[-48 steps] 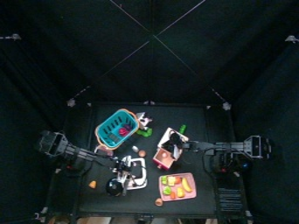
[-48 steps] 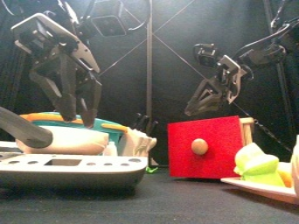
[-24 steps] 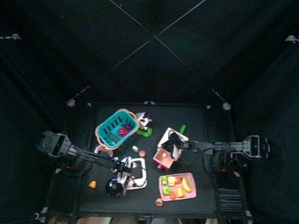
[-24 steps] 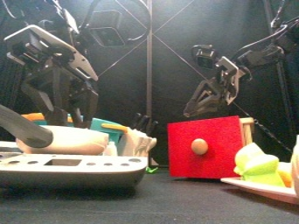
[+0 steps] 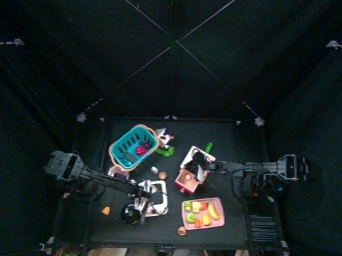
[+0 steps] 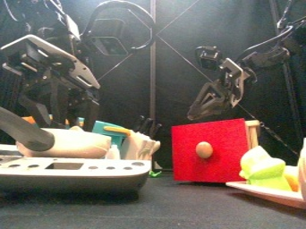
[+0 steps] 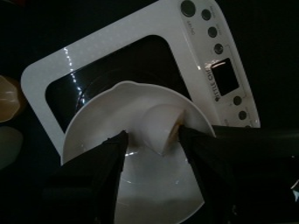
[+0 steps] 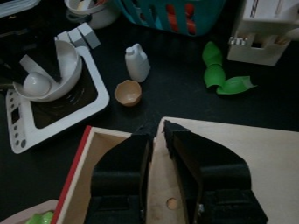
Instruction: Grab egg half
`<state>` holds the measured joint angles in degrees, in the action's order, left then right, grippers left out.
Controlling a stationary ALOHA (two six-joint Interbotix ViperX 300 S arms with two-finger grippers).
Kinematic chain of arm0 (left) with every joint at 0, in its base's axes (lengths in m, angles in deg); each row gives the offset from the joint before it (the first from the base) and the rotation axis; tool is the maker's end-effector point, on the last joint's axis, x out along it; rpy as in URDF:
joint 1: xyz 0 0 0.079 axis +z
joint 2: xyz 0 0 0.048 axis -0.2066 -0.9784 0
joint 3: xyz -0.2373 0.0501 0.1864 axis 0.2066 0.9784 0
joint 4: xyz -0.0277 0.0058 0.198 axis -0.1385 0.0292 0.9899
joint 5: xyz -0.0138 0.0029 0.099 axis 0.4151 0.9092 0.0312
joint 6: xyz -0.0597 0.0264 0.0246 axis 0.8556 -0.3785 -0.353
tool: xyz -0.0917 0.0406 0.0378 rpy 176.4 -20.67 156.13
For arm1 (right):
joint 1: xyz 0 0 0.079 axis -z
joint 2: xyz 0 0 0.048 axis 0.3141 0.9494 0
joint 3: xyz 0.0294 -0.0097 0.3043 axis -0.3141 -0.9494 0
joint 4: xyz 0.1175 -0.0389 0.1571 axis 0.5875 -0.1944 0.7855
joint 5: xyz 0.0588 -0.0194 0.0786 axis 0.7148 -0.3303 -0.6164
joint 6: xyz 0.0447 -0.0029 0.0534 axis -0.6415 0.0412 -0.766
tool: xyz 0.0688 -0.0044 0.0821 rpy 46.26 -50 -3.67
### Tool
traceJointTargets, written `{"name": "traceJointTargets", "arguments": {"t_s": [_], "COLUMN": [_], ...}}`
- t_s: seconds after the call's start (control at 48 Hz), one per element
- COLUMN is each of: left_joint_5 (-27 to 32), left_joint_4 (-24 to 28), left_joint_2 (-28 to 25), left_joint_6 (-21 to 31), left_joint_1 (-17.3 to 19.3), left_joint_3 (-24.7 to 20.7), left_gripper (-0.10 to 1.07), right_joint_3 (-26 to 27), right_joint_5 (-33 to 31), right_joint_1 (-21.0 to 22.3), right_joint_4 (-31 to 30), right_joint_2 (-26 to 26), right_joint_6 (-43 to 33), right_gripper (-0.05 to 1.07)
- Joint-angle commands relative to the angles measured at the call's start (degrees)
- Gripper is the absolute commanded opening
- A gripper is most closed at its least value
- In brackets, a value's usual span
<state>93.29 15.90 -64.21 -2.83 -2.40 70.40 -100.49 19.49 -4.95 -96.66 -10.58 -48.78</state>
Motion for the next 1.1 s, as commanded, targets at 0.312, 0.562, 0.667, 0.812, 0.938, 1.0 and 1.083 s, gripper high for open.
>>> {"name": "traceJointTargets", "arguments": {"t_s": [0.312,0.562,0.667,0.812,0.938,1.0,1.083], "left_joint_5": [-0.6,-1.1,-1.5,-1.6,-1.6,-1.6,-1.4], "left_joint_4": [1.3,1.4,1.8,1.8,1.9,1.9,2.1], "left_joint_2": [0.2,0.1,0.1,0.1,0.2,0.3,0.8], "left_joint_6": [0.1,0.1,0.1,0.1,0.1,0.1,0.1], "left_joint_1": [-0.1,-0.1,-0.1,-0.1,-0.1,-0.1,-0.1], "left_joint_3": [-1.3,-1.3,-1.3,-1.3,-1.4,-1.5,-1.6], "left_gripper": [0.85,0.84,0.79,0.70,0.68,0.68,0.68], "right_joint_3": [1.9,2.0,2.0,2.0,2.0,2.0,2.0], "right_joint_5": [0.4,0.3,0.4,0.3,0.4,0.4,0.4], "right_joint_1": [0.2,0.2,0.2,0.2,0.2,0.2,0.2], "right_joint_4": [0.0,0.0,0.0,0.0,0.0,0.0,0.0], "right_joint_2": [0.1,0.5,0.5,0.5,0.5,0.5,0.4], "right_joint_6": [0.3,0.4,0.4,0.4,0.3,0.3,0.3], "right_gripper": [0.61,0.61,0.61,0.61,0.61,0.61,0.61]}}
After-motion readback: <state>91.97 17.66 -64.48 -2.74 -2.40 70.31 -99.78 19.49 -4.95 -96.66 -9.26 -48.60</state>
